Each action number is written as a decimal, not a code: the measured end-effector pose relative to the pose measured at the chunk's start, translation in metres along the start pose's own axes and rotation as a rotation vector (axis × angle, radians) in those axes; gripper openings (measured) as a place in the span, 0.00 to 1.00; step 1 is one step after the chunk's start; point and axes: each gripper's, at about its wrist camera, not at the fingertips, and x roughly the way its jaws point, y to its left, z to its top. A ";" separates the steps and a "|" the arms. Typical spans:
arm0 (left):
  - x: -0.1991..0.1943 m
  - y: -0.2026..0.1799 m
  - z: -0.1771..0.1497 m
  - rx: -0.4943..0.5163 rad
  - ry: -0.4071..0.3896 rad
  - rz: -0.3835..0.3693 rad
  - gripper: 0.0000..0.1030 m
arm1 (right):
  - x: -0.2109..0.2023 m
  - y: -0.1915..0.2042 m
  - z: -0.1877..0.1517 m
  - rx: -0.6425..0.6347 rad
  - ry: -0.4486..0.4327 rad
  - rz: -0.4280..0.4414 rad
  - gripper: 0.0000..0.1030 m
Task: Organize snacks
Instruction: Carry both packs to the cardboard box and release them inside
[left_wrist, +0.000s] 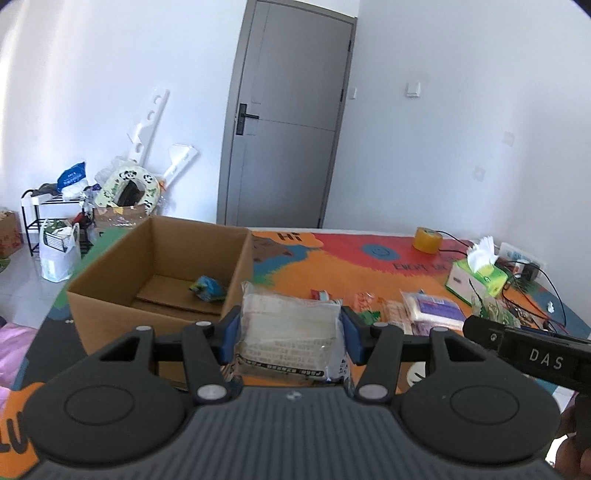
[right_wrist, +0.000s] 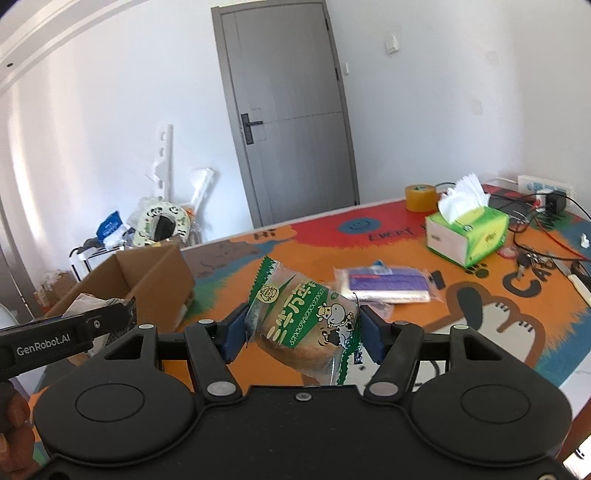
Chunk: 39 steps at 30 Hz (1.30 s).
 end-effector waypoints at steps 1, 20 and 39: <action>0.000 0.002 0.001 -0.001 -0.004 0.004 0.53 | 0.001 0.002 0.001 -0.004 -0.005 0.005 0.60; 0.024 0.058 0.027 -0.034 -0.034 0.070 0.53 | 0.043 0.035 0.025 -0.021 -0.013 0.073 0.60; 0.062 0.110 0.043 -0.082 0.002 0.106 0.53 | 0.093 0.094 0.046 -0.054 0.002 0.211 0.60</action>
